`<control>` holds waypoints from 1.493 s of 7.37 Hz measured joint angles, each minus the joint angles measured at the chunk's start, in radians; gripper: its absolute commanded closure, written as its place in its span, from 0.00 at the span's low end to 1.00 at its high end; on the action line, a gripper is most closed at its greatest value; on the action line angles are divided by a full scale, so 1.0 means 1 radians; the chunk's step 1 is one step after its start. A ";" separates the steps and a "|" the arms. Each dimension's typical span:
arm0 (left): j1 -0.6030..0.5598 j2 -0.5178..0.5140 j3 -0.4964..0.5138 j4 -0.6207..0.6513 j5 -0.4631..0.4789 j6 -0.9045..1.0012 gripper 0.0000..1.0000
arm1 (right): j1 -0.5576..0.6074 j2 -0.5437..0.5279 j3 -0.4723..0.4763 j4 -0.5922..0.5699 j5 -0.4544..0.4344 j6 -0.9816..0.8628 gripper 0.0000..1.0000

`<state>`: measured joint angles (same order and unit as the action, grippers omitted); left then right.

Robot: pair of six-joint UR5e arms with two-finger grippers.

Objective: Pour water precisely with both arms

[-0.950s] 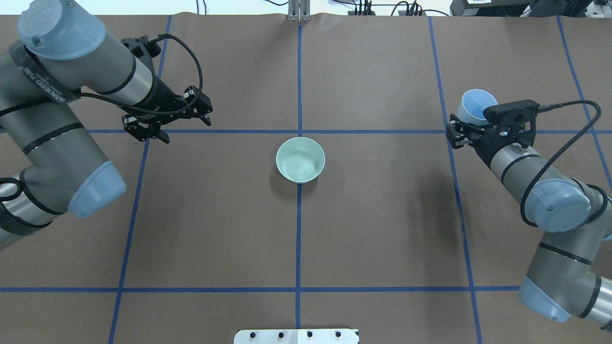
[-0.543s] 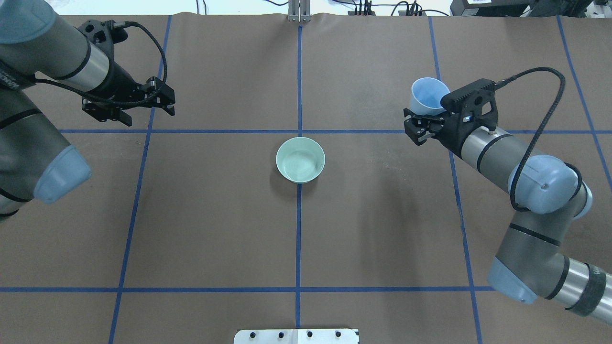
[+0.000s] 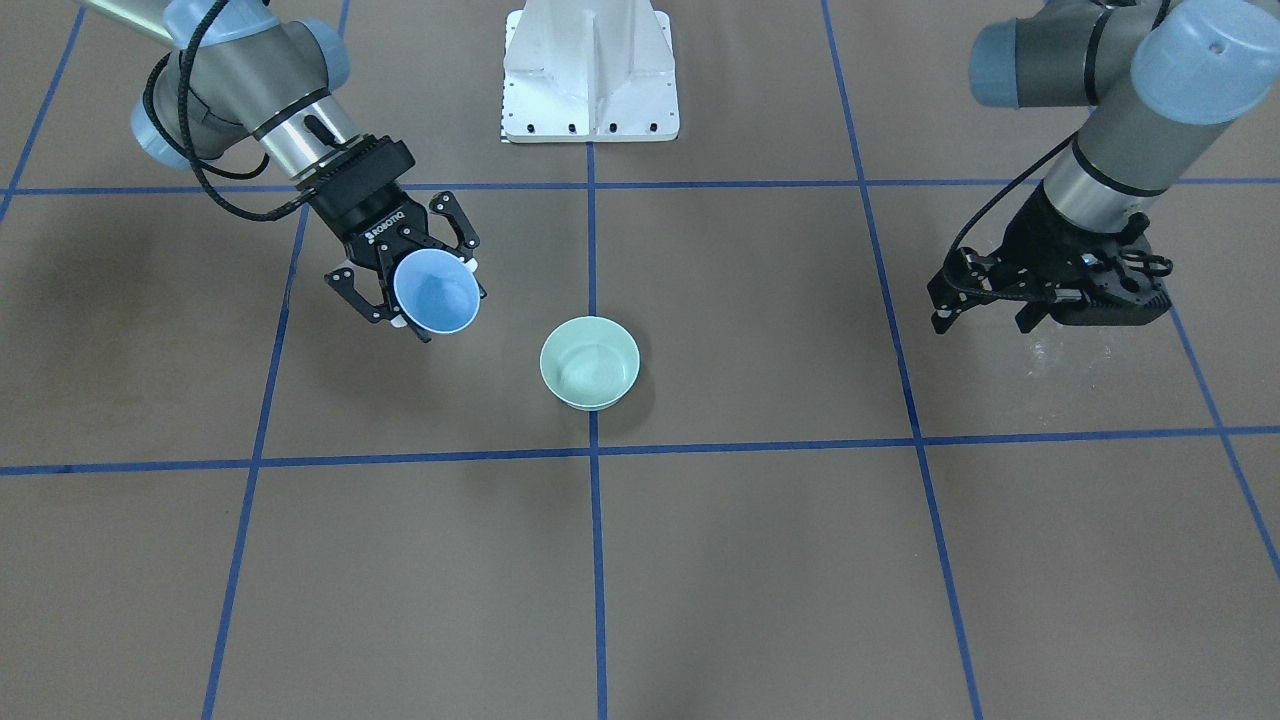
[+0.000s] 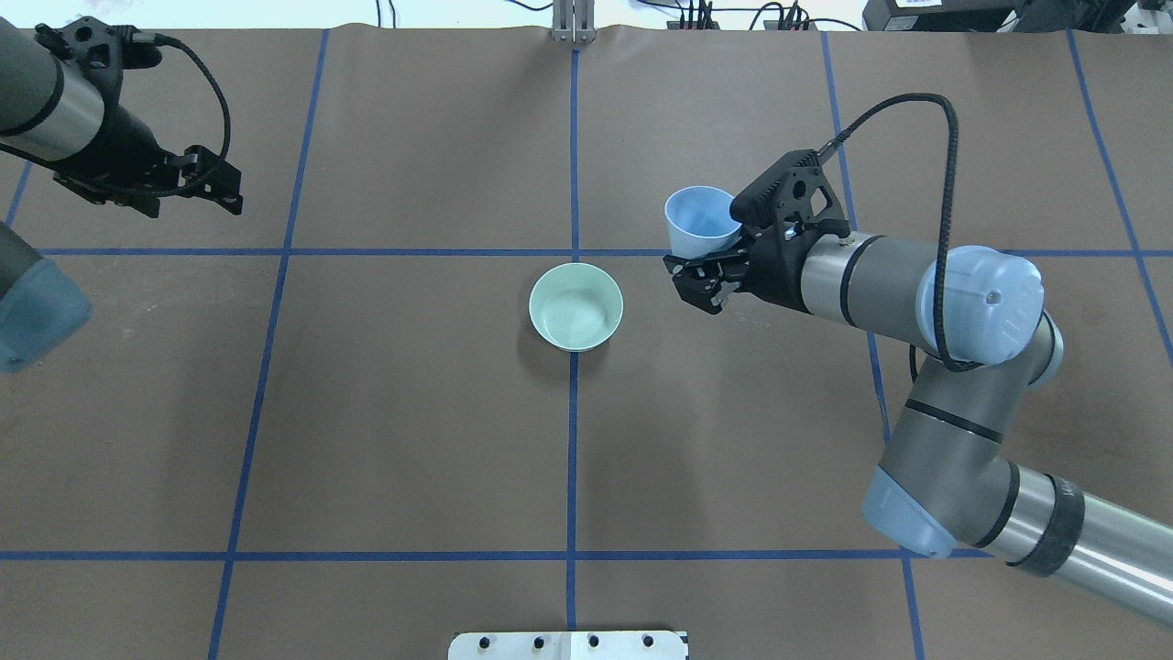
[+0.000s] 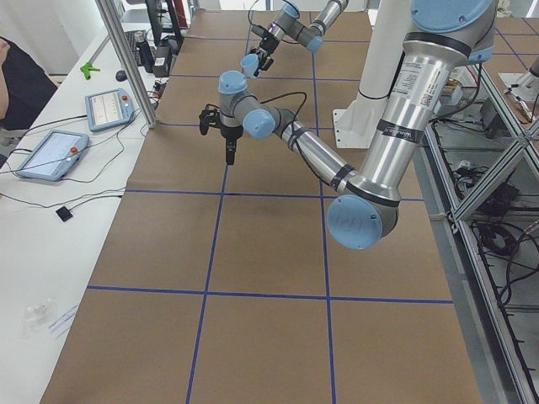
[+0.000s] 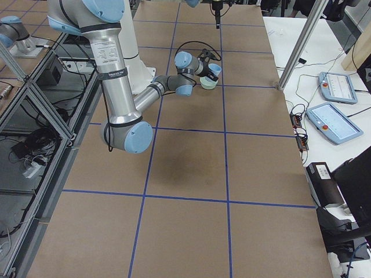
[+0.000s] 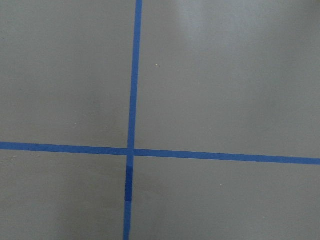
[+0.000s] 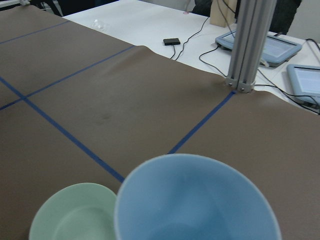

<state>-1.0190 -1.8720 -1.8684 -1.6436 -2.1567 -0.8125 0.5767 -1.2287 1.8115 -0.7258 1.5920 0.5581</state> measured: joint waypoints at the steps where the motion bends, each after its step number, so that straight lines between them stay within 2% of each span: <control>1: -0.022 0.022 0.003 0.000 0.000 0.063 0.00 | -0.012 0.042 -0.016 -0.041 0.011 -0.005 1.00; 4: -0.085 0.063 0.019 0.002 -0.001 0.186 0.00 | -0.047 0.104 -0.090 -0.099 0.040 -0.026 1.00; 11: -0.127 0.078 0.052 0.002 -0.037 0.258 0.00 | -0.057 0.216 -0.099 -0.518 0.216 -0.122 1.00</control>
<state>-1.1461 -1.7939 -1.8162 -1.6421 -2.1935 -0.5548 0.5193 -1.0126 1.7127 -1.2435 1.8082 0.4361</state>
